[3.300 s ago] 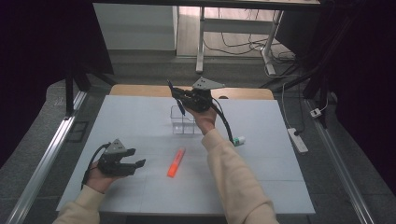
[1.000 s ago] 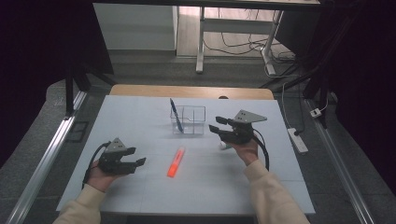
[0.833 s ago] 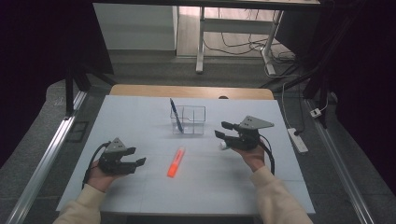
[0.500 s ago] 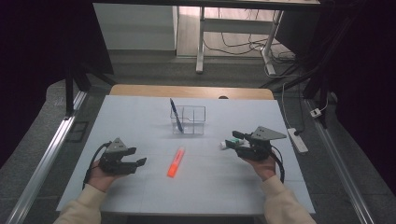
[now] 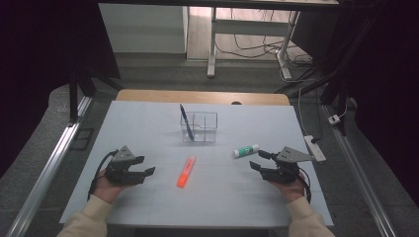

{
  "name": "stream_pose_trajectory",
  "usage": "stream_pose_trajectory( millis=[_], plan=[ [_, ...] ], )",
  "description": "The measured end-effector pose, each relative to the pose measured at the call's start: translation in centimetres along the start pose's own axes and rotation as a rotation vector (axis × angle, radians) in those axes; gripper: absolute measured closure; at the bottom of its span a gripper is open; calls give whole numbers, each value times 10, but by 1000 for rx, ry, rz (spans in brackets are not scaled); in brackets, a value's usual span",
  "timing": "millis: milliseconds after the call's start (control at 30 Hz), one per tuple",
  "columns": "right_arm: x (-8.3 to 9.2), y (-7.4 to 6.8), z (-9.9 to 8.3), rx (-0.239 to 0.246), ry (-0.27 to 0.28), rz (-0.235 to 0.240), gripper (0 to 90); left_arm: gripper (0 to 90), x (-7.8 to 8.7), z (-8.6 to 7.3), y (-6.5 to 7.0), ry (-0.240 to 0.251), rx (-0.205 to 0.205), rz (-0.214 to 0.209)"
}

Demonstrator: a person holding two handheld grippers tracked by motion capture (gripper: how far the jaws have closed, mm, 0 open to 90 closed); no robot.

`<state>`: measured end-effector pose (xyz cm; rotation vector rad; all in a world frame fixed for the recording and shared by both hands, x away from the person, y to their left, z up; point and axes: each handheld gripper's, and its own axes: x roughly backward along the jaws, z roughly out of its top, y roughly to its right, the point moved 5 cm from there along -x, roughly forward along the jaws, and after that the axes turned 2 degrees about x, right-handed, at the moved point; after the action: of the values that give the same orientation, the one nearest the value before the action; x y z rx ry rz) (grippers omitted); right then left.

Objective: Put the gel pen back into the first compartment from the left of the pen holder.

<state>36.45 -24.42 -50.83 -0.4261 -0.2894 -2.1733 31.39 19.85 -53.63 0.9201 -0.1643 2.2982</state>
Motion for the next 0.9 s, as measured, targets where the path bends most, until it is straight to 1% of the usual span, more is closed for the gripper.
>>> stream_pose_trajectory(
  millis=[67,133,167,267,367,600,833,900],
  plan=[
    [4,1,-4,2,-9,-9,426,364,0,0,0,0,3,1],
    [8,3,-8,-8,-1,-10,424,364,-1,0,0,-2,2,0],
    [9,4,-9,-9,-7,-14,423,364,-1,0,0,-3,0,0],
    [10,6,-12,-12,-7,-17,422,364,-1,1,1,-2,-2,0],
    [9,7,-13,-3,-15,-24,421,364,-1,1,1,-2,0,0],
    [8,4,-14,9,-30,-9,416,364,-1,1,1,4,-2,0],
    [7,4,-15,4,-35,2,405,364,0,2,1,9,-2,2],
    [7,3,-16,9,-47,2,402,364,0,2,1,10,-3,3]
  ],
)
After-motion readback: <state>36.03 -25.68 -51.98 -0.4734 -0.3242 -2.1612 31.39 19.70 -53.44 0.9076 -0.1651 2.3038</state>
